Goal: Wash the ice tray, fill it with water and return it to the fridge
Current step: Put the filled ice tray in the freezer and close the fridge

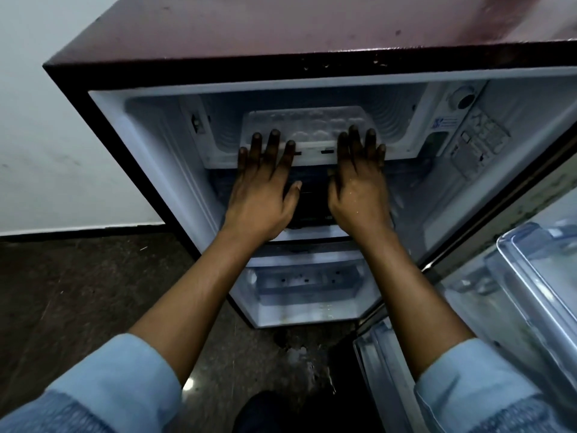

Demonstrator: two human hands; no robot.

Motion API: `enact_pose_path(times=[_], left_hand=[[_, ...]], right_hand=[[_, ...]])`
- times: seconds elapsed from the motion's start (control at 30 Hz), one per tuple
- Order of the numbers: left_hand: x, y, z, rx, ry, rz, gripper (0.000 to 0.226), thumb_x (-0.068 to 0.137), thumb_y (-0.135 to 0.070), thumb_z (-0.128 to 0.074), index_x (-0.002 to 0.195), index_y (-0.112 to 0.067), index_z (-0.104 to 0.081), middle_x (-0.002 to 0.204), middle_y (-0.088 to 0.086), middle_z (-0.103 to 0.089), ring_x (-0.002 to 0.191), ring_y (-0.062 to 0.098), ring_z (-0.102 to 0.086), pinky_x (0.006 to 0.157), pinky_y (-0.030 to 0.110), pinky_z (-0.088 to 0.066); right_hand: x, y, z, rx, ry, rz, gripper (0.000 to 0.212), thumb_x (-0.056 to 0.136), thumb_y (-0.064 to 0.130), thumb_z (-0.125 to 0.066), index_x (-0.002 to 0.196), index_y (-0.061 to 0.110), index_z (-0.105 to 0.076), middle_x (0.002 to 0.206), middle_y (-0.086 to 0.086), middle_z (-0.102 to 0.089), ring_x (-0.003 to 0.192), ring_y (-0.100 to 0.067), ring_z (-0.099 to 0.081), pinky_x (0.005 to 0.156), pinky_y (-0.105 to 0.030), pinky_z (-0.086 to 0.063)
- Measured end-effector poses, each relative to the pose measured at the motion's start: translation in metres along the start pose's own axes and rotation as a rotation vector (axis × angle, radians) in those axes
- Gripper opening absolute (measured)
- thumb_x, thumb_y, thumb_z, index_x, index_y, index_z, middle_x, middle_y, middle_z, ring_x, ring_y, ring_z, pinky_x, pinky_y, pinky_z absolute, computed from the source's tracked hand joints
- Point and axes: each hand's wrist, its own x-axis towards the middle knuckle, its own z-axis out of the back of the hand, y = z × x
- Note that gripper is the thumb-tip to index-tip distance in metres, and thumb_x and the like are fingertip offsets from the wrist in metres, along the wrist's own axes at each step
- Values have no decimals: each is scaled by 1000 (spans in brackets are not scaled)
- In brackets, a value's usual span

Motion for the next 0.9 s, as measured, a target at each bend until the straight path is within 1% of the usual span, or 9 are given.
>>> enact_pose_path(times=[0.1,0.2,0.3,0.4,0.57,0.63,0.77,0.9], left_hand=[[9,1,0,4,27,14,73,107,-50,-37,168,-16,-18,177,15,-5,162,40,0,131,56,0],[18,2,2,-11,66,35,76,106,-57,-32,169,-18,-16,177,14,-3,163,38,1,132,55,-1],[29,5,5,-28,111,66,81,103,-67,-26,170,-22,-13,177,10,1,163,35,2,132,50,0],[38,8,7,-24,128,79,84,102,-72,-23,170,-24,-14,177,11,0,163,35,1,132,50,-3],[46,15,3,-12,123,65,82,103,-70,-29,169,-23,-14,177,12,-1,163,36,0,132,53,-6],[43,16,1,-15,125,66,82,103,-69,-30,169,-23,-13,177,12,2,163,37,3,132,54,-4],[20,17,-2,34,137,33,87,101,-74,-30,170,-26,-5,176,13,13,162,37,10,130,57,3],[5,13,4,23,246,63,99,97,-76,-37,169,-26,9,174,13,22,161,36,19,129,58,10]], right_hand=[[9,-3,-3,-67,64,-15,61,108,30,-43,160,-1,-32,169,-22,-25,158,-44,-16,130,-55,-7],[20,-6,-2,-122,127,-38,66,111,43,-33,163,3,-28,171,-19,-21,159,-42,-14,129,-56,-3],[30,-7,-2,-143,197,-60,71,110,51,-25,165,5,-22,173,-16,-15,160,-41,-9,129,-55,-1],[40,-8,-4,-152,252,-91,76,108,57,-20,166,8,-16,175,-13,-9,160,-40,-5,129,-56,1],[47,-8,-7,-172,298,-127,80,107,63,-20,168,12,-9,176,-9,-3,161,-38,-1,129,-56,2],[42,-5,-5,-169,305,-138,82,107,65,-19,168,13,-5,176,-9,0,161,-37,3,130,-54,4],[27,3,5,-123,347,-169,84,105,66,-20,168,14,3,175,-9,8,161,-34,10,129,-51,8],[9,11,17,-73,440,-174,86,104,67,-18,167,14,6,175,-10,11,161,-36,10,129,-52,7]])
